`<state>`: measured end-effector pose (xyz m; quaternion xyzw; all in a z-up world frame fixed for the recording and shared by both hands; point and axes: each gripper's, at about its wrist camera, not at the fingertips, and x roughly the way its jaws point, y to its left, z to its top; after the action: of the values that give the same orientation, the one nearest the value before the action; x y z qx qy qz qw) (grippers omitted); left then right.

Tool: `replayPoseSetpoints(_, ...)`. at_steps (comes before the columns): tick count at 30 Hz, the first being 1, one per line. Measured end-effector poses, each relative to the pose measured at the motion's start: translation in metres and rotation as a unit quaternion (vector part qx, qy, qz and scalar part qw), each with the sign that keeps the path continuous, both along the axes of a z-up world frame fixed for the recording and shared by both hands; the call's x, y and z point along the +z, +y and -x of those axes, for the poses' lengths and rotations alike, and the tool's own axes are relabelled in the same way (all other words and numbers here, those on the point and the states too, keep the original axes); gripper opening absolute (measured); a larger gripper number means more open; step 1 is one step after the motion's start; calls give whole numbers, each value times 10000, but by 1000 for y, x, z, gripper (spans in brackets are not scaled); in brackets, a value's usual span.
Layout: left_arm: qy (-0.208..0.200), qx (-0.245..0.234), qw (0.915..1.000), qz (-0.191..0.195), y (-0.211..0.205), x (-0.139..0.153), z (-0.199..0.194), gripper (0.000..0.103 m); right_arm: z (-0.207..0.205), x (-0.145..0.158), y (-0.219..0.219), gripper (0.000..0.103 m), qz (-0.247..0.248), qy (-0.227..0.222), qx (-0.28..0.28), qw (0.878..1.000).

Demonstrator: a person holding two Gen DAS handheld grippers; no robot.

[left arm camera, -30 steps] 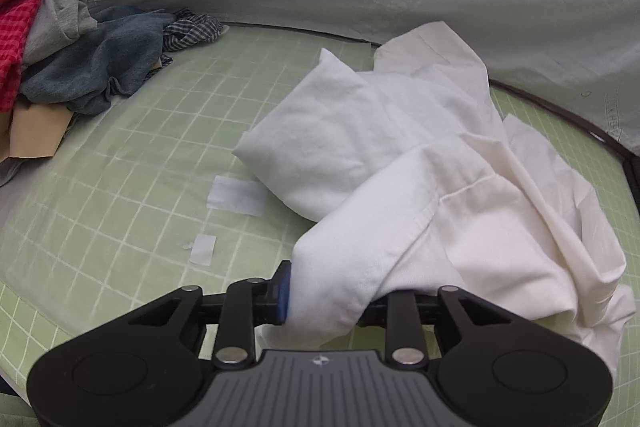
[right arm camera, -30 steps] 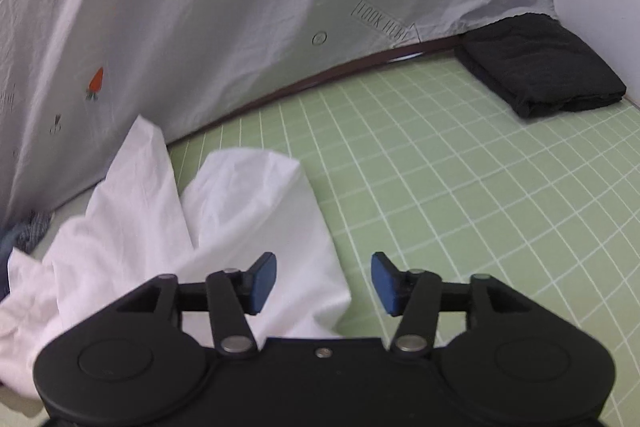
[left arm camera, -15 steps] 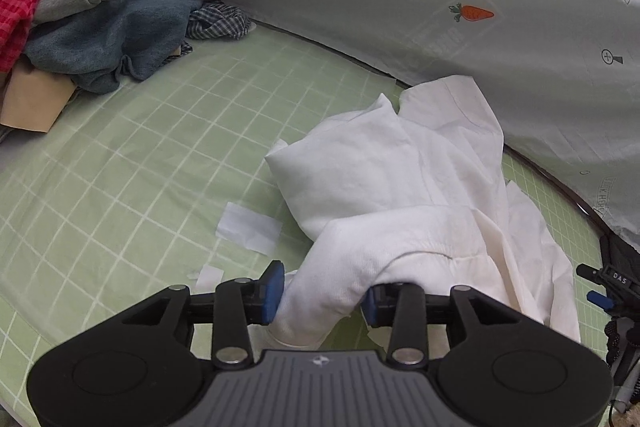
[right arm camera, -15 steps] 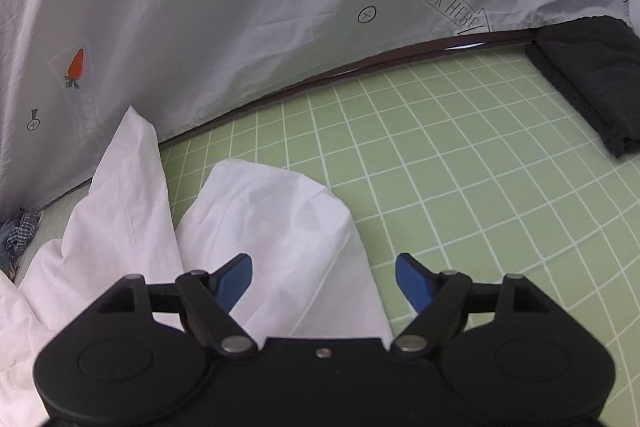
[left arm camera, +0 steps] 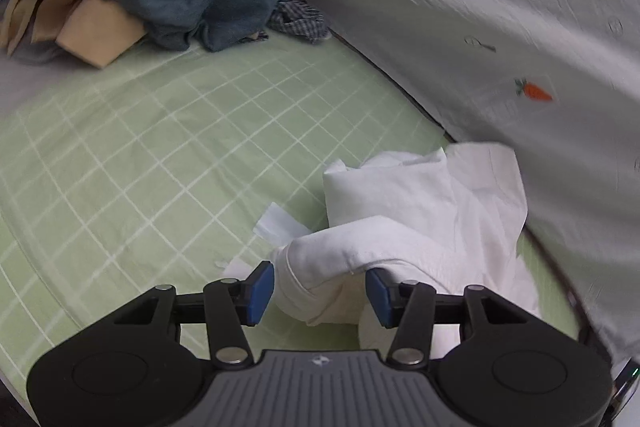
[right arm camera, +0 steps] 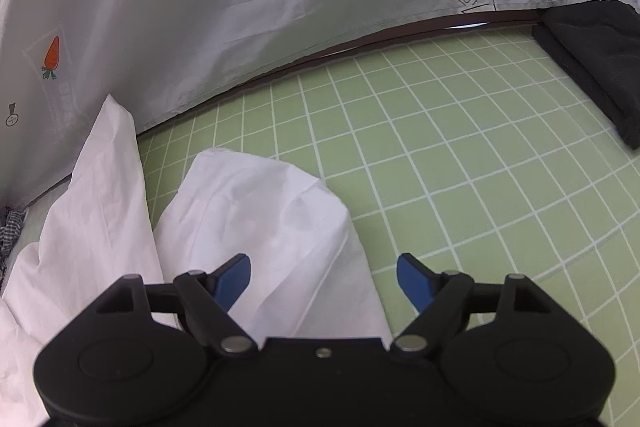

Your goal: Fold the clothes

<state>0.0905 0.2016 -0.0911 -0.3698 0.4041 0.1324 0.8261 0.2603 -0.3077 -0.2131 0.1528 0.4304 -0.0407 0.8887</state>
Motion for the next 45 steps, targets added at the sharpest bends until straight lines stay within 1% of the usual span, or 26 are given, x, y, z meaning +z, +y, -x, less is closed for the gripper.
replayPoseSetpoints(2, -72, 245, 9993, 264, 3, -4, 4, 52, -5, 1, 0, 81, 18, -12, 26, 10000)
replayPoseSetpoints(6, -82, 382, 9987, 316, 4, -4, 9, 52, -15, 3, 4, 81, 82, -1, 115, 9999)
replayPoseSetpoints(8, -156, 559, 9972, 476, 9, -5, 15, 52, -17, 3, 7, 81, 116, 13, 161, 9998)
replayPoseSetpoints(9, -279, 731, 9951, 606, 14, -5, 20, 53, -18, 3, 8, 81, 128, 22, 182, 9997)
replayPoseSetpoints(10, -402, 903, 9924, 735, 19, -4, 24, 61, -18, 3, 9, 81, 136, 33, 200, 9997)
replayPoseSetpoints(12, -621, 1225, 9854, 1005, 29, -5, 32, 69, -18, 2, 11, 81, 150, 67, 226, 9996)
replayPoseSetpoints(13, -649, 1305, 9825, 1157, 34, -7, 33, 70, -18, 1, 12, 81, 153, 92, 231, 9996)
replayPoseSetpoints(16, -513, 1188, 9816, 1406, 39, -19, 28, 70, -18, -2, 14, 81, 149, 161, 220, 9995)
replayPoseSetpoints(18, -290, 1071, 9820, 1526, 36, -30, 24, 71, -18, -2, 16, 81, 158, 187, 207, 9995)
replayPoseSetpoints(20, -90, 993, 9802, 1711, 33, -44, 21, 71, -17, -1, 16, 81, 192, 196, 193, 9994)
replayPoseSetpoints(21, -48, 1012, 9765, 1905, 32, -52, 22, 71, -17, 0, 16, 81, 201, 199, 187, 9994)
replayPoseSetpoints(23, -45, 1153, 9645, 2374, 29, -68, 23, 72, -18, -1, 14, 82, 172, 229, 133, 9995)
replayPoseSetpoints(26, -149, 1455, 9391, 3110, 26, -89, 23, 78, -22, -4, 9, 82, 95, 291, 30, 9995)
replayPoseSetpoints(27, -221, 1490, 9329, 3272, 25, -93, 21, 79, -25, -6, 7, 82, 48, 318, -9, 9995)
replayPoseSetpoints(28, -290, 1473, 9293, 3375, 23, -96, 17, 80, -27, -8, 6, 82, 16, 356, -44, 9994)
replayPoseSetpoints(29, -319, 1425, 9278, 3434, 21, -98, 12, 81, -31, -11, 5, 82, -1, 404, -64, 9992)
replayPoseSetpoints(31, -224, 1287, 9273, 3509, 16, -102, -1, 81, -38, -16, 5, 82, -14, 480, -39, 9988)
replayPoseSetpoints(34, -42, 1030, 9319, 3478, 6, -105, -24, 81, -51, -23, 8, 82, 76, 610, 31, 9981)
replayPoseSetpoints(35, 18, 953, 9344, 3432, 2, -106, -31, 81, -56, -24, 10, 82, 111, 657, 66, 9978)
replayPoseSetpoints(38, 145, 729, 9480, 3096, -5, -102, -51, 81, -70, -29, 16, 83, 76, 733, 233, 9970)
replayPoseSetpoints(39, 151, 705, 9508, 3013, -7, -101, -57, 78, -74, -30, 20, 82, 106, 747, 288, 9967)
replayPoseSetpoints(40, 147, 686, 9531, 2945, -8, -101, -64, 69, -79, -30, 24, 80, 171, 750, 349, 9964)
replayPoseSetpoints(41, 130, 676, 9545, 2902, -9, -100, -71, 65, -83, -30, 28, 73, 236, 753, 410, 9960)
replayPoseSetpoints(43, 95, 656, 9572, 2816, -10, -100, -87, 55, -97, -29, 37, 48, 285, 757, 550, 9952)
replayPoseSetpoints(44, 70, 635, 9592, 2753, -11, -99, -96, 53, -104, -28, 42, 21, 297, 758, 623, 9947)
replayPoseSetpoints(45, 29, 597, 9622, 2656, -11, -98, -107, 49, -113, -28, 47, 13, 269, 776, 680, 9943)
